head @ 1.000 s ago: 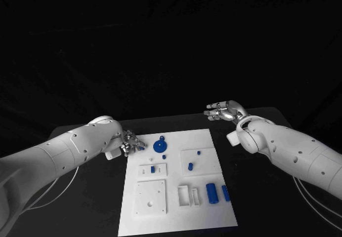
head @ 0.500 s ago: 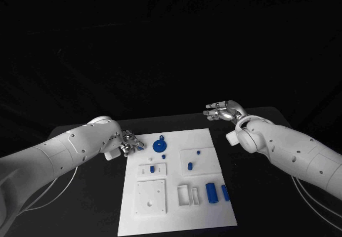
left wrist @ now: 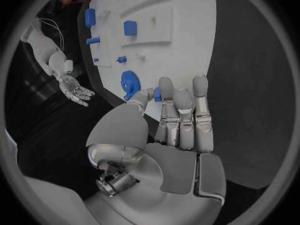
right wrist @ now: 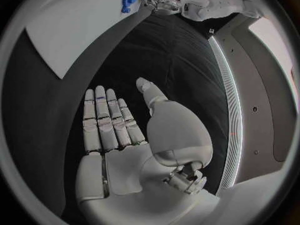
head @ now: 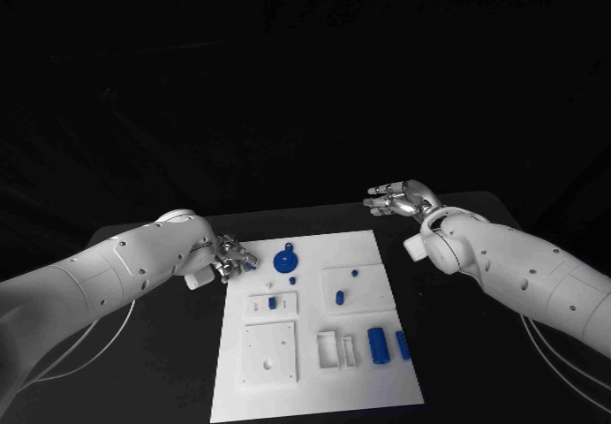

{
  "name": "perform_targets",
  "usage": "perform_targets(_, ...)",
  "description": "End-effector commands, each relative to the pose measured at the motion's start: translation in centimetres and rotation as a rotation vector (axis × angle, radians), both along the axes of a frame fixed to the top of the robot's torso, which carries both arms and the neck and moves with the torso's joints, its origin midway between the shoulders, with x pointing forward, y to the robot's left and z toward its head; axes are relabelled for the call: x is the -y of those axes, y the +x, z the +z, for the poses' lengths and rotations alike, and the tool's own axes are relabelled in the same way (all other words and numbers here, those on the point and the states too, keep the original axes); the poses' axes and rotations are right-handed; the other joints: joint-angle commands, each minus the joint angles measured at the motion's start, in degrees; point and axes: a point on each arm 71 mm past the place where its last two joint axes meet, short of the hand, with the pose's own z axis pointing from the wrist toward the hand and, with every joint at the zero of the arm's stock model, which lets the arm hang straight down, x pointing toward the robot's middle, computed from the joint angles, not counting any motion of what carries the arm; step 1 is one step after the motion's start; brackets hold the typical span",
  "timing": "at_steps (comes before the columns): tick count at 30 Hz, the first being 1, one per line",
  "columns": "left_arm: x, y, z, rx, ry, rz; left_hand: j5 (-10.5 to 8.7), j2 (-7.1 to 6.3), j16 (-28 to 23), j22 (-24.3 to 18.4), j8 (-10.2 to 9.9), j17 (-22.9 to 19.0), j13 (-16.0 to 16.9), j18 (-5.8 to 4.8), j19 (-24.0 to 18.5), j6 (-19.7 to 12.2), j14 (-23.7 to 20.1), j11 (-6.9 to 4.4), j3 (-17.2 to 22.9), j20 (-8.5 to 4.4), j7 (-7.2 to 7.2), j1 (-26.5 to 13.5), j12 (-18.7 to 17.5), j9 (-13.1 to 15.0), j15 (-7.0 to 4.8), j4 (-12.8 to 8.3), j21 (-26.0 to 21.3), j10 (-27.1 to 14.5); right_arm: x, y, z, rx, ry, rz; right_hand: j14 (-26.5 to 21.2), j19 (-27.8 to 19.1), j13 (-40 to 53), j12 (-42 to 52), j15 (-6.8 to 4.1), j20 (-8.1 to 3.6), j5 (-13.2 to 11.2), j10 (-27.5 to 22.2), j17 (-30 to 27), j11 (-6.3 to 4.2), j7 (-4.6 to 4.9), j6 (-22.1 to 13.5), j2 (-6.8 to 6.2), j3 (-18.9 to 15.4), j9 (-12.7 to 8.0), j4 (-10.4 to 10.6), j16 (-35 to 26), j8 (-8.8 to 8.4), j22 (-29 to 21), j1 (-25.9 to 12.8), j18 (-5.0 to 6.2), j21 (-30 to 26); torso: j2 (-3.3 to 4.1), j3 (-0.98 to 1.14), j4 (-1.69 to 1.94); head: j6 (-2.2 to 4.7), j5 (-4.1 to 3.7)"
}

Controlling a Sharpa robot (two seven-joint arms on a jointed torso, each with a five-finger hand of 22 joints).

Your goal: Assemble the parts on the task board

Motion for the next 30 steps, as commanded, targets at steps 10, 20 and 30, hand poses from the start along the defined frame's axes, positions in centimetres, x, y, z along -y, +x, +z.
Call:
perform_targets(10,0.2,-0.6,0.2,0.009,-0.041,0.017,4.97,2.02,0.3,1.2,0.9,0.4,0.0,-0.63,0.1,0.1,0.7,-0.6,6.4,-0.46,-0.3,-2.1,-0.4,3.0,-0.53,-4.4,1.4,1.0,0.0,0.0,-0.1,-0.009,-0.001,0.013,-0.3,-0.3,-0.1,-0.2,0.03,0.0,0.1,-0.2,-0.1,-0.14,-0.07,-0.1,-0.01,0.6,-0.1,-0.1,-0.3,-0.25,-0.1,0.2,-0.89,0.1,-0.02,0.0,-0.03,-0.1,0.27)
perform_targets(20,0.0,-1.6,1.1,0.047,-0.048,0.035,-10.75,-1.78,0.2,1.2,0.8,1.1,0.0,-0.25,-0.1,1.1,1.5,-0.69,23.7,-0.64,-0.26,-4.9,-1.0,4.4,-0.71,-5.3,3.2,2.2,0.4,0.0,-0.2,-0.015,-0.004,0.007,-0.3,-0.3,-0.1,-0.2,0.03,0.0,0.1,-0.2,-0.1,-0.14,-0.07,-0.1,-0.01,0.6,-0.1,-0.1,-0.3,-0.25,-0.1,0.2,-0.89,0.1,-0.27,-0.15,0.38,-0.35,0.47)
perform_targets(30,0.1,-4.0,1.6,0.095,-0.023,0.04,-10.61,-2.4,0.6,1.2,0.8,1.5,0.4,-0.23,0.2,1.7,2.1,-0.96,24.4,-0.88,-0.53,-4.7,-0.8,4.7,-0.98,-5.0,4.2,3.0,0.8,0.0,-0.5,-0.022,-0.006,0.0,-0.3,-0.3,-0.1,-0.2,0.03,0.0,0.1,-0.2,-0.1,-0.14,-0.07,-0.1,-0.01,0.6,-0.1,-0.1,-0.3,-0.25,-0.1,0.2,-0.89,0.1,-0.99,-0.41,1.21,-1.13,0.28)
